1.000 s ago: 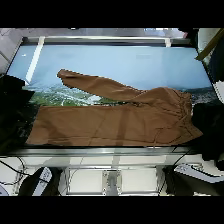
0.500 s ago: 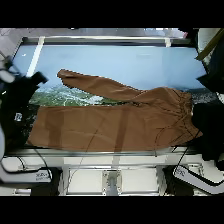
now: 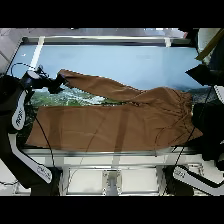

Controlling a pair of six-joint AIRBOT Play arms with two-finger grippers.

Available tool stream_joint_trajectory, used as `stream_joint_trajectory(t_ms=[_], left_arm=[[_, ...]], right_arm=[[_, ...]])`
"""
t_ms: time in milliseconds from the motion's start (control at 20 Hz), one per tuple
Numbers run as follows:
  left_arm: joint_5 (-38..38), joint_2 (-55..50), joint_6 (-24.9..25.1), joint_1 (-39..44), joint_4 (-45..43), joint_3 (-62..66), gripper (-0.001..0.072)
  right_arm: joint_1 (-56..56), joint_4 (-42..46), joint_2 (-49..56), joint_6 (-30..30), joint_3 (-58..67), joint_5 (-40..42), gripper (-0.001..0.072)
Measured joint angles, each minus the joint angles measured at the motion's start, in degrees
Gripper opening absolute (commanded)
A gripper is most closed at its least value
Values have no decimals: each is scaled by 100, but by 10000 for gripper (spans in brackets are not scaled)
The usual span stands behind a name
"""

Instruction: Fold the clothes and pants, and hang the long-sleeved shirts on hangers.

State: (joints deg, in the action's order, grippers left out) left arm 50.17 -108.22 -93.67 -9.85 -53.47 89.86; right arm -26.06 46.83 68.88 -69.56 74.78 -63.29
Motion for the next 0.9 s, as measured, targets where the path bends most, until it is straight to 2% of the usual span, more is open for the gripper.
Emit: stream_joint_trajectory(t_ms=[350,400,450,500,550,750,900], left_arm=[[-656,-214,2,118,149,37,470],[-726,-251,2,146,153,37,425],[-824,-275,0,175,160,37,262],[-918,-299,2,205,170,42,69],[-1021,-323,2,236,170,42,12],[-1272,-330,66,286,116,85,10],[-1025,-116,177,197,-516,251,10]], right_arm=[[20,0,0,0,0,28,339],[20,0,0,0,0,31,339],[20,0,0,0,0,31,339],[20,0,0,0,0,31,339],[20,0,2,0,0,31,339],[20,22,4,0,0,31,339],[20,275,4,0,0,24,339]])
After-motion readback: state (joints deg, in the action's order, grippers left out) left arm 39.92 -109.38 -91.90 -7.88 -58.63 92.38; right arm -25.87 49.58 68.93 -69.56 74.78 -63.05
